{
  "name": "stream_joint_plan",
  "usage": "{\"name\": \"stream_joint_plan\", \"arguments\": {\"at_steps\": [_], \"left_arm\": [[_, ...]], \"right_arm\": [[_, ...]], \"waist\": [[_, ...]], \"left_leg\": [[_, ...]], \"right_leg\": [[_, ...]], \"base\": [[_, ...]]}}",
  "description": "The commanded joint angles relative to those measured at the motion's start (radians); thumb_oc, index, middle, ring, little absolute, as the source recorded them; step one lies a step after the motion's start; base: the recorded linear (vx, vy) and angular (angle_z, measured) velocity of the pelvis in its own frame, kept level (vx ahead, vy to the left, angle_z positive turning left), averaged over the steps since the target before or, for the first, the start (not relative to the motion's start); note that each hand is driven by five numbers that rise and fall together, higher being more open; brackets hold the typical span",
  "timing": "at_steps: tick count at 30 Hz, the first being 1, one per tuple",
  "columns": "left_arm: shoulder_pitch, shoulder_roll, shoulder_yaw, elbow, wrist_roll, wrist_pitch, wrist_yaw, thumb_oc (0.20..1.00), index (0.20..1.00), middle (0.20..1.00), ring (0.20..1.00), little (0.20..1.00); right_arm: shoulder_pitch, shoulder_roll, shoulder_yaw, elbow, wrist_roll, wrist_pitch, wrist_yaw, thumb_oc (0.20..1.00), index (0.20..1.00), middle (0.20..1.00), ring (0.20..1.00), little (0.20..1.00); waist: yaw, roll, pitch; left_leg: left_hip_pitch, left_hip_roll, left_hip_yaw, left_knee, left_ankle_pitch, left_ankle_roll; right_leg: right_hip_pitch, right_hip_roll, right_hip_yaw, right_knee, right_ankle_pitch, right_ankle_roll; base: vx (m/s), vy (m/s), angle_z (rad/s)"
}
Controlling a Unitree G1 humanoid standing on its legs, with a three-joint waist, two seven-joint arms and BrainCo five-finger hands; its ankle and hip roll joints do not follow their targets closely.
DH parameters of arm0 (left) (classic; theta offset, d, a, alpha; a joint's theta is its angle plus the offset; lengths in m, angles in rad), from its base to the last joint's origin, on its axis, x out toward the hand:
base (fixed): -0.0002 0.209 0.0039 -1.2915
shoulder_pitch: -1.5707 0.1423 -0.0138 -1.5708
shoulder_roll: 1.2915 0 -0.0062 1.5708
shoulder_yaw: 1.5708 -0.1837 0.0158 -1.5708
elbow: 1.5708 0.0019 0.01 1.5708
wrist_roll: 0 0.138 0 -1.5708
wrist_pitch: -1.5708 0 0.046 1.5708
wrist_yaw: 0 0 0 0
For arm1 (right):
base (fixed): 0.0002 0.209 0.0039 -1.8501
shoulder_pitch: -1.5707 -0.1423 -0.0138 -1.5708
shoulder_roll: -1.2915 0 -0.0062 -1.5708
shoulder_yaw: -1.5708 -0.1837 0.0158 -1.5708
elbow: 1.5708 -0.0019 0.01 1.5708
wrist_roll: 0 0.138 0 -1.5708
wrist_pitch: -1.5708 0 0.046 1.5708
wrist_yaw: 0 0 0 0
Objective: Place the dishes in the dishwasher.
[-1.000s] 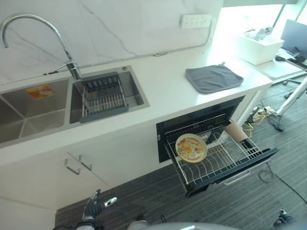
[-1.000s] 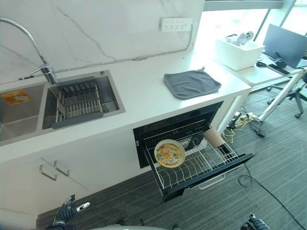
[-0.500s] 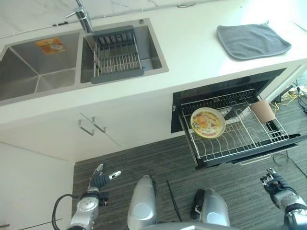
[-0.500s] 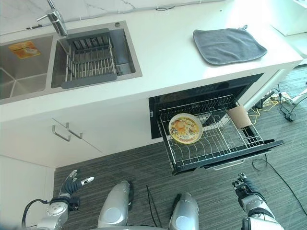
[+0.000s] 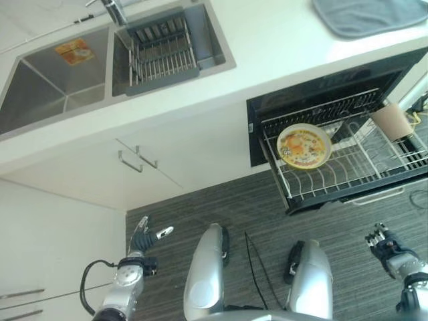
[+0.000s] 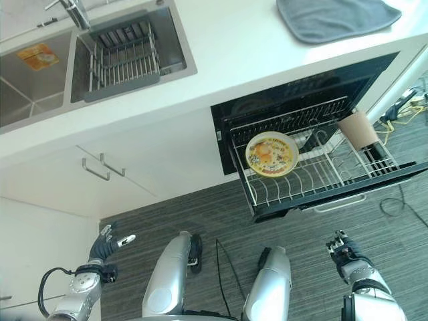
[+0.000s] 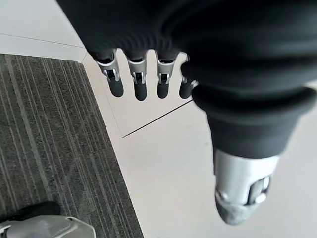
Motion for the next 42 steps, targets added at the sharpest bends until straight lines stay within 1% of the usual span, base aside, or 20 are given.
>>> {"name": "stream_joint_plan", "arguments": {"at_steps": [1,5,8,9,13,14,17,21,22,24,25,28,29,33,37,41,42], "left_arm": [[0.013,0.058,-0.002,-0.029,-0.054,-0.022,0.016,1.0,1.0,1.0,1.0,1.0],[-0.006,0.082,-0.009,-0.073,-0.069,-0.005,0.018,1.0,1.0,1.0,1.0,1.0],[-0.015,0.094,-0.01,-0.092,-0.086,-0.004,0.015,1.0,1.0,1.0,1.0,1.0],[-0.02,0.1,-0.007,-0.1,-0.085,-0.004,0.008,1.0,1.0,1.0,1.0,1.0],[-0.025,0.108,-0.01,-0.115,-0.09,0.004,0.009,1.0,1.0,1.0,1.0,1.0],[-0.019,0.116,-0.004,-0.117,-0.097,0.002,-0.007,1.0,1.0,1.0,1.0,1.0],[-0.011,0.123,-0.006,-0.129,-0.101,-0.001,-0.012,1.0,1.0,1.0,1.0,1.0],[0.015,0.135,0.008,-0.151,-0.1,-0.003,-0.02,1.0,1.0,1.0,1.0,1.0],[0.022,0.137,0.011,-0.153,-0.093,-0.004,-0.022,1.0,1.0,1.0,1.0,1.0],[0.03,0.14,0.014,-0.158,-0.09,-0.002,-0.022,1.0,1.0,1.0,1.0,1.0],[0.044,0.15,0.018,-0.167,-0.087,-0.003,-0.026,1.0,1.0,1.0,1.0,1.0],[0.055,0.156,0.023,-0.172,-0.088,0.0,-0.033,1.0,1.0,1.0,1.0,1.0],[0.066,0.156,0.026,-0.171,-0.079,-0.002,-0.041,1.0,1.0,1.0,1.0,1.0],[0.083,0.166,0.028,-0.189,-0.073,-0.001,-0.049,1.0,1.0,1.0,1.0,1.0],[0.098,0.176,0.032,-0.211,-0.067,0.016,-0.05,1.0,1.0,1.0,1.0,1.0],[0.109,0.191,0.045,-0.216,-0.061,0.027,-0.063,1.0,1.0,1.0,1.0,1.0],[0.117,0.2,0.053,-0.223,-0.06,0.034,-0.07,1.0,1.0,1.0,1.0,1.0]], "right_arm": [[-0.018,-0.018,0.018,0.027,0.029,-0.039,0.01,0.2,0.2,0.2,0.2,0.2],[-0.084,-0.079,0.028,0.022,0.013,-0.04,0.007,0.2,0.2,0.2,0.2,0.2],[-0.135,-0.121,0.043,0.026,-0.005,-0.042,0.01,0.2,0.2,0.2,0.2,0.2],[-0.172,-0.146,0.056,0.032,-0.016,-0.037,0.001,0.2,0.2,0.2,0.2,0.2],[-0.225,-0.19,0.075,0.036,-0.057,-0.046,-0.005,0.2,0.2,0.2,0.2,0.2],[-0.261,-0.219,0.093,0.026,-0.09,-0.051,-0.003,0.2,0.2,0.2,0.2,0.2],[-0.328,-0.26,0.137,0.011,-0.128,-0.064,0.0,0.2,0.2,0.2,0.2,0.2],[-0.436,-0.297,0.221,-0.024,-0.176,-0.072,-0.005,0.2,0.2,0.2,0.2,0.2],[-0.466,-0.31,0.243,-0.03,-0.194,-0.066,-0.006,0.2,0.2,0.2,0.2,0.2],[-0.505,-0.327,0.27,-0.029,-0.209,-0.063,-0.005,0.2,0.2,0.2,0.2,0.2],[-0.555,-0.342,0.302,-0.035,-0.233,-0.065,-0.003,0.2,0.2,0.2,0.2,0.2],[-0.614,-0.349,0.345,-0.038,-0.268,-0.06,-0.011,0.2,0.2,0.2,0.2,0.2],[-0.659,-0.356,0.382,-0.037,-0.29,-0.056,-0.015,0.2,0.2,0.2,0.2,0.2],[-0.72,-0.364,0.432,-0.04,-0.327,-0.052,-0.021,0.2,0.2,0.2,0.2,0.2],[-0.801,-0.366,0.484,-0.041,-0.369,-0.046,-0.036,0.2,0.2,0.2,0.2,0.2],[-0.85,-0.376,0.517,-0.036,-0.385,-0.027,-0.054,0.2,0.2,0.2,0.2,0.2],[-0.87,-0.387,0.533,-0.035,-0.403,-0.017,-0.057,0.2,0.2,0.2,0.2,0.2]], "waist": [[0.023,-0.029,-0.035],[0.033,-0.01,-0.021],[0.035,0.005,-0.015],[0.039,0.013,-0.014],[0.044,0.024,-0.008],[0.048,0.029,-0.008],[0.055,0.032,-0.005],[0.075,0.024,-0.002],[0.082,0.021,-0.006],[0.09,0.02,-0.007],[0.102,0.022,-0.007],[0.115,0.024,-0.005],[0.128,0.024,-0.005],[0.148,0.027,-0.004],[0.179,0.034,-0.002],[0.204,0.038,-0.001],[0.216,0.041,0.001]], "left_leg": [[0.074,0.051,-0.033,-0.091,-0.007,-0.052],[0.03,0.041,-0.038,-0.089,-0.006,-0.054],[0.002,0.039,-0.038,-0.093,-0.001,-0.056],[-0.011,0.037,-0.037,-0.1,0.003,-0.059],[-0.019,0.033,-0.039,-0.108,0.006,-0.059],[-0.018,0.031,-0.038,-0.116,0.009,-0.059],[-0.019,0.029,-0.037,-0.124,0.013,-0.059],[-0.013,0.03,-0.037,-0.141,0.021,-0.055],[-0.002,0.031,-0.041,-0.141,0.001,-0.061],[0.004,0.031,-0.041,-0.152,0.008,-0.06],[0.005,0.027,-0.044,-0.155,0.01,-0.059],[0.006,0.024,-0.045,-0.161,0.016,-0.059],[0.01,0.019,-0.047,-0.168,0.022,-0.058],[0.02,0.012,-0.05,-0.191,0.037,-0.055],[0.025,-0.007,-0.055,-0.21,0.051,-0.054],[0.02,-0.023,-0.061,-0.215,0.058,-0.051],[0.016,-0.032,-0.065,-0.215,0.062,-0.048]], "right_leg": [[0.028,-0.06,0.014,-0.06,0.062,0.036],[-0.032,-0.075,0.031,-0.043,0.062,0.045],[-0.07,-0.078,0.044,-0.037,0.063,0.047],[-0.086,-0.08,0.049,-0.039,0.064,0.05],[-0.1,-0.084,0.05,-0.039,0.064,0.048],[-0.1,-0.084,0.049,-0.042,0.063,0.046],[-0.102,-0.085,0.046,-0.044,0.061,0.041],[-0.092,-0.082,0.033,-0.056,0.063,0.035],[-0.079,-0.082,0.033,-0.052,0.042,0.043],[-0.07,-0.083,0.025,-0.06,0.044,0.042],[-0.064,-0.085,0.017,-0.06,0.041,0.038],[-0.06,-0.087,0.01,-0.059,0.039,0.036],[-0.05,-0.092,0.001,-0.062,0.038,0.032],[-0.032,-0.098,-0.016,-0.072,0.04,0.029],[-0.011,-0.111,-0.041,-0.074,0.038,0.03],[0.004,-0.125,-0.062,-0.072,0.035,0.032],[0.011,-0.132,-0.071,-0.07,0.034,0.033]], "base": [[-0.12,0.024,-0.07],[-0.07,0.02,0.04],[-0.07,0.031,-0.01],[-0.07,0.033,-0.03],[-0.01,0.007,-0.01],[0.0,0.0,0.0],[0.01,0.026,0.06],[0.03,0.002,0.01],[0.11,0.009,0.01],[0.09,0.021,0.01],[0.05,0.028,0.0],[0.03,0.026,0.02],[0.06,0.045,0.03],[0.06,0.042,0.17],[0.07,0.054,0.1],[0.07,0.023,0.13],[0.08,0.03,0.15]]}}
